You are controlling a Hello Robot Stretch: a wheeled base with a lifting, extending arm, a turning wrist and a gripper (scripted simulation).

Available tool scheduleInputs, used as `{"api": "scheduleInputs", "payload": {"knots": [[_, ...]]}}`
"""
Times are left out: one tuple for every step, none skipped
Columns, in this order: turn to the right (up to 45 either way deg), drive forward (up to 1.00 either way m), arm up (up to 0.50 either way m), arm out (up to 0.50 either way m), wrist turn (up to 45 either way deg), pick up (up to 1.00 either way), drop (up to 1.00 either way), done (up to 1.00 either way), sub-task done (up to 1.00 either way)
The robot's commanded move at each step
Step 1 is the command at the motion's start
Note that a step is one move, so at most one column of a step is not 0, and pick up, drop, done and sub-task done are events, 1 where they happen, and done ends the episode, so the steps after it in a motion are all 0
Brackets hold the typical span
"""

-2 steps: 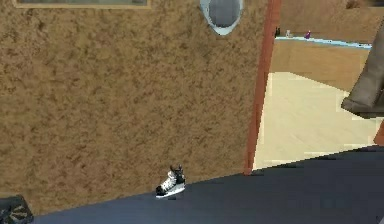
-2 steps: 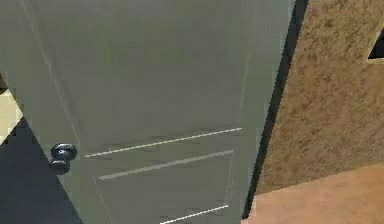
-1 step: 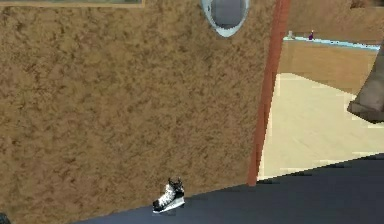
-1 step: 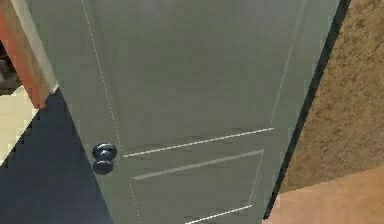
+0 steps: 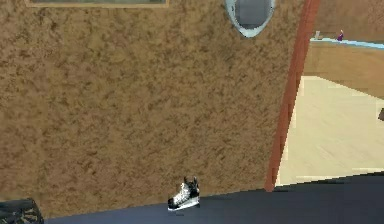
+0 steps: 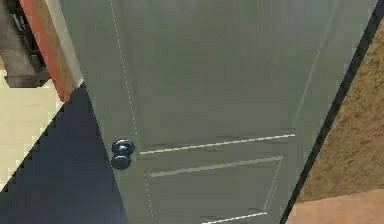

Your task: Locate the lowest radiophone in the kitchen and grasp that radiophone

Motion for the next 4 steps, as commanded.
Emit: {"api": "scheduleInputs", "payload": {"knots": [[0.0,0.50,0.00,0.00,0.0,0.00,0.00,0.00,0.00],[45.0,0.00,0.00,0.00,0.0,0.00,0.00,0.00,0.00],[9.0,0.00,0.00,0.00,0.0,0.00,0.00,0.00,0.00],[0.0,1.00,0.00,0.00,0.0,0.00,0.00,0.00,0.00]]}}
